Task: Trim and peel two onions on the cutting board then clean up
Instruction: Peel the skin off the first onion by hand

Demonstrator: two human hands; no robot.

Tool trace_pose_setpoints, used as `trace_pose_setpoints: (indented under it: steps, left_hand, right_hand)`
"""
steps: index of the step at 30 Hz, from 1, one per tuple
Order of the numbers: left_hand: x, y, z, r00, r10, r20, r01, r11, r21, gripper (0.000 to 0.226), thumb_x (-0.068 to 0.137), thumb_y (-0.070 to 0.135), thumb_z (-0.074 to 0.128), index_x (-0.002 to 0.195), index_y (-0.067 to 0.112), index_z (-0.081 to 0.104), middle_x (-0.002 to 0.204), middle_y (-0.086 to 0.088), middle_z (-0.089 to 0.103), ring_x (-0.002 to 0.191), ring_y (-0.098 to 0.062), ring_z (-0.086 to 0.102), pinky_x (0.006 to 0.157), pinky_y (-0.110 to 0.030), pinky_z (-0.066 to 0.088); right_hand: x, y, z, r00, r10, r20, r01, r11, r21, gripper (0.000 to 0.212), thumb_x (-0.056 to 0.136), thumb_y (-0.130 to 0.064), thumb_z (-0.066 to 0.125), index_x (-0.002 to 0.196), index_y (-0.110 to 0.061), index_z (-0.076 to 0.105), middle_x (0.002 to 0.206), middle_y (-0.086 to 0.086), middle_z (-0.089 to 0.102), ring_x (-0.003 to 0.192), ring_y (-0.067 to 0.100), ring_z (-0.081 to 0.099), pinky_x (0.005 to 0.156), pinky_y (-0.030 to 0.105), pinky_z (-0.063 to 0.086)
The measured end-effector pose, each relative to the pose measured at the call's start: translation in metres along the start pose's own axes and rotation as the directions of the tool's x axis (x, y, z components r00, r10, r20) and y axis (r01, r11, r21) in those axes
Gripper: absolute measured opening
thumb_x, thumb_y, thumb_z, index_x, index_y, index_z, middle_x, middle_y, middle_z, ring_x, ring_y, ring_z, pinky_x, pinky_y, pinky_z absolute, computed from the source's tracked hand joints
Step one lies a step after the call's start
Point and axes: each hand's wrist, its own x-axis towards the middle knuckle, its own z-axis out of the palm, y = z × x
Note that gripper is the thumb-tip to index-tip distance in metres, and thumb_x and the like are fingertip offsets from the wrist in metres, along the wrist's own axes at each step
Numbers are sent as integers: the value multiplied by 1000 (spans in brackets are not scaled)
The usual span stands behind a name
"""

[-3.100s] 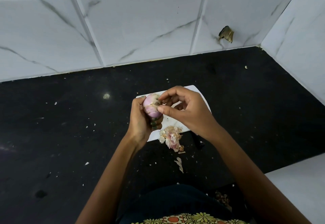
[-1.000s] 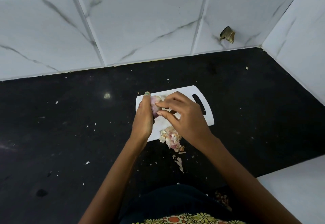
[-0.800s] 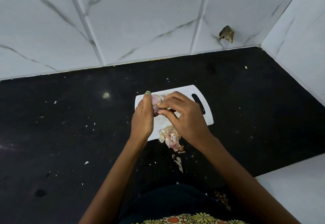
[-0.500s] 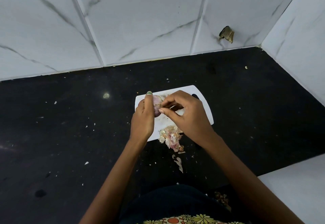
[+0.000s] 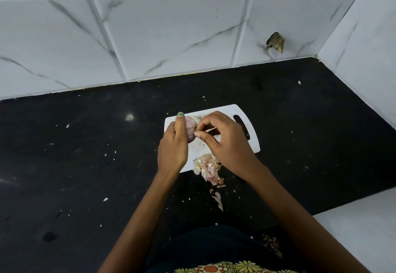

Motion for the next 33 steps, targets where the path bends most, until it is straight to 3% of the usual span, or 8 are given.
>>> trace_pose_setpoints:
  steps: [7, 10, 14, 17, 21, 24, 27, 33]
  left_hand:
    - [-2, 6, 0, 999, 37, 5, -37, 999, 21, 54, 103, 47, 24, 60, 22, 46, 56, 8, 49, 58, -8, 45, 66, -35, 39]
    - [-2, 6, -1, 999, 49, -13, -48, 997, 54, 56, 103, 46, 24, 66, 13, 50, 64, 2, 53, 62, -11, 49, 65, -34, 39]
    - [-1, 5, -1, 999, 32, -9, -32, 998, 52, 58, 104, 43, 23, 80, 4, 59, 74, -6, 63, 72, -19, 58, 70, -38, 44]
    - [-1, 4, -2, 1000, 26, 13, -27, 999, 45, 55, 104, 42, 22, 66, 16, 53, 65, 1, 59, 66, -16, 55, 69, -37, 42]
    - [-1, 2, -2, 999, 26, 43, -30, 995, 93, 48, 94, 50, 21, 65, 24, 49, 64, 3, 48, 58, -10, 46, 63, -33, 35]
    - [-2, 7, -2, 994, -55, 93, 56, 998, -9, 50, 97, 50, 22, 65, 16, 40, 69, -13, 35, 52, -7, 37, 62, -31, 31]
    - [-4, 16, -3, 967, -190, 170, 224, 952, -210, 50, 100, 51, 23, 71, 13, 37, 55, 2, 30, 49, -8, 28, 52, -27, 27]
    - [2, 13, -7, 910, -276, 308, 375, 864, -335, 65, 98, 60, 25, 87, 13, 69, 55, 1, 36, 49, -9, 29, 50, -24, 27]
  right_hand:
    - [-2, 1, 8, 989, -97, -110, 81, 987, -136, 10, 88, -8, 62, 92, -2, 68, 88, 7, 66, 81, 15, 63, 68, 24, 53]
    - [-3, 1, 11, 989, -102, -110, 85, 985, -148, 9, 87, -8, 62, 89, -2, 68, 85, 7, 65, 78, 15, 62, 67, 24, 52]
    - [0, -1, 9, 997, -53, -53, 47, 993, -107, 11, 88, -13, 61, 93, -5, 65, 90, 5, 64, 82, 13, 60, 68, 23, 52]
    - [3, -2, 5, 999, 1, 40, 3, 996, -87, 8, 90, -15, 58, 94, -8, 61, 93, 1, 58, 83, 11, 56, 66, 25, 51]
    - [3, -1, 4, 994, 13, 109, 3, 989, -147, 7, 92, -15, 52, 89, -10, 55, 91, -4, 48, 81, 10, 49, 65, 34, 48]
    - [2, -1, 3, 992, 39, 120, -27, 995, -96, 5, 94, -10, 51, 91, -7, 54, 91, -4, 47, 80, 5, 45, 70, 21, 44]
    - [-2, 3, -1, 975, 157, 158, -167, 985, 52, 5, 94, -7, 53, 93, -11, 53, 92, -6, 51, 84, 5, 51, 74, 19, 46]
    - [-8, 19, -16, 948, 310, 75, -315, 946, 73, 14, 90, -6, 62, 94, -19, 65, 92, -13, 64, 87, -4, 59, 70, 6, 44]
